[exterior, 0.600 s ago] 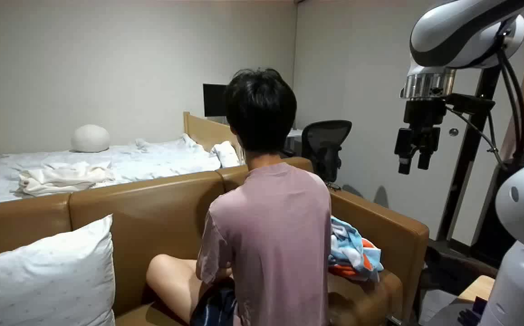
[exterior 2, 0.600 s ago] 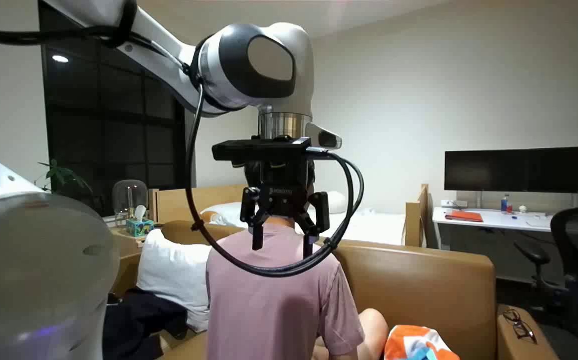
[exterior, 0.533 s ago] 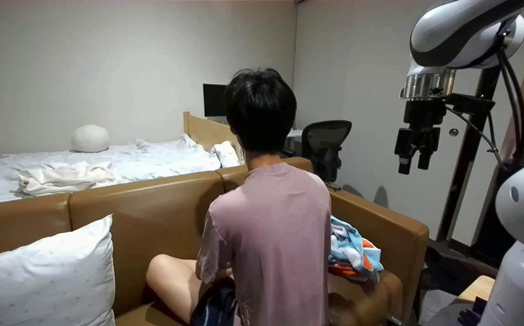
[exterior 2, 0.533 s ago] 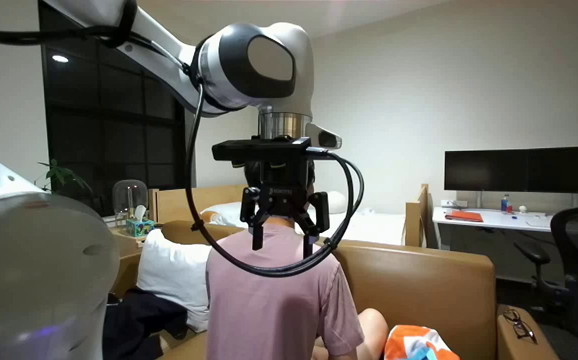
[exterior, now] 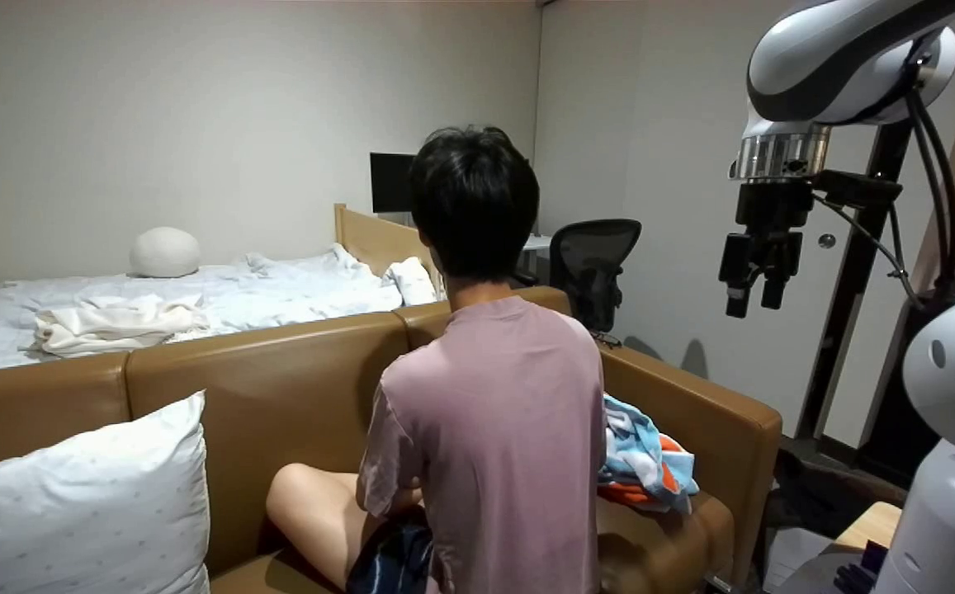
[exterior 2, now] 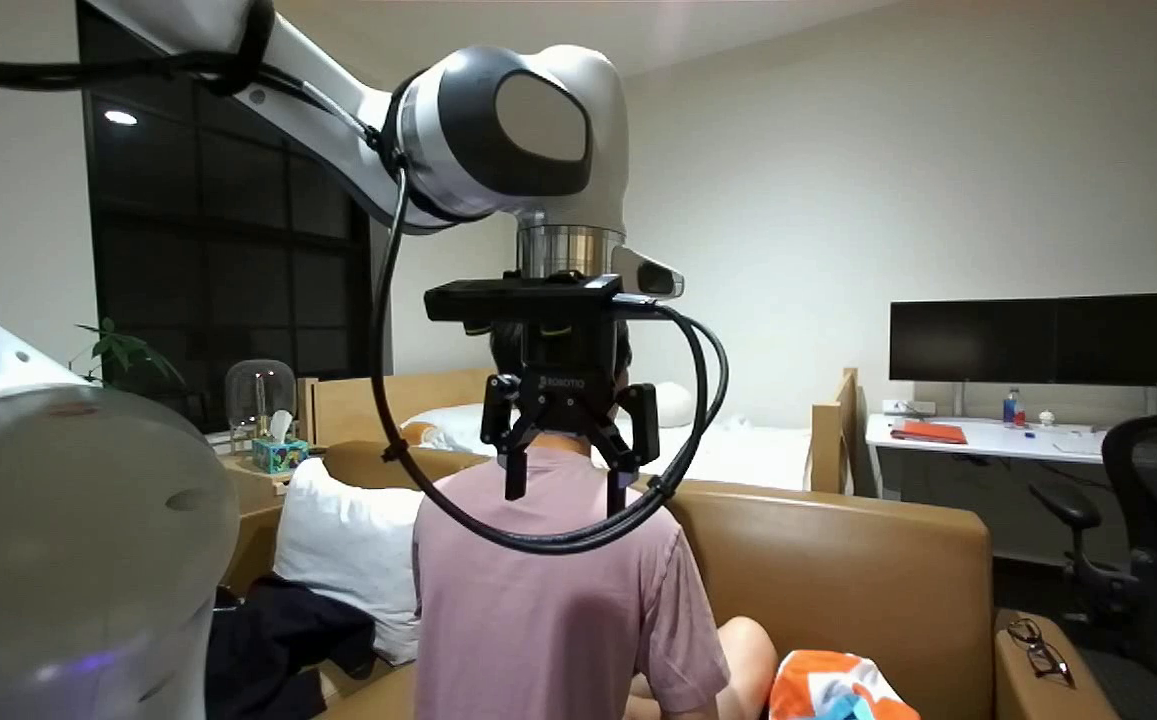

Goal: Place the striped towel over the man's shoulders

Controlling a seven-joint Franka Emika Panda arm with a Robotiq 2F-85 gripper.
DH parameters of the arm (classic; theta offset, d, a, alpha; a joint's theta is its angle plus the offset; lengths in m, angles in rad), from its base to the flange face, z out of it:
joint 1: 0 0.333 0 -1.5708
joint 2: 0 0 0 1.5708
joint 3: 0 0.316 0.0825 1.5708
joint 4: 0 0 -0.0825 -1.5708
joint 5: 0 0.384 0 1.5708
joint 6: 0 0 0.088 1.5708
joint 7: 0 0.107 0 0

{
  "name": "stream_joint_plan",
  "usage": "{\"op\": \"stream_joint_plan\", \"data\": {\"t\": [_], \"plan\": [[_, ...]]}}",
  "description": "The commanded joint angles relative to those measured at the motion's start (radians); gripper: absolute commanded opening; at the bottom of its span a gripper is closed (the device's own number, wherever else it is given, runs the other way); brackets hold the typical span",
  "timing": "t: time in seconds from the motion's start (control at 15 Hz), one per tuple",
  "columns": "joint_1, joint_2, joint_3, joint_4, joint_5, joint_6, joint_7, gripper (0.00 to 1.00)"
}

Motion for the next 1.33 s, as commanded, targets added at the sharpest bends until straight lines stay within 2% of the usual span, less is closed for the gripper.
{"op": "stream_joint_plan", "data": {"t": [0.0, 0.33, 0.6, 0.67, 0.93, 1.13, 1.27], "plan": [[-0.015, 0.02, 0.012, -0.015, -0.015, 0.085, 0.033, 1.0], [-0.053, 0.189, -0.018, 0.017, -0.035, 0.37, 0.062, 1.0], [-0.065, 0.419, -0.055, 0.127, 0.003, 0.475, 0.04, 1.0], [-0.041, 0.473, -0.09, 0.173, 0.006, 0.467, 0.035, 1.0], [-0.043, 0.701, -0.103, 0.4, 0.123, 0.404, -0.013, 1.0], [-0.054, 0.796, -0.084, 0.537, 0.215, 0.309, -0.049, 1.0], [-0.066, 0.813, -0.066, 0.59, 0.219, 0.208, -0.065, 1.0]]}}
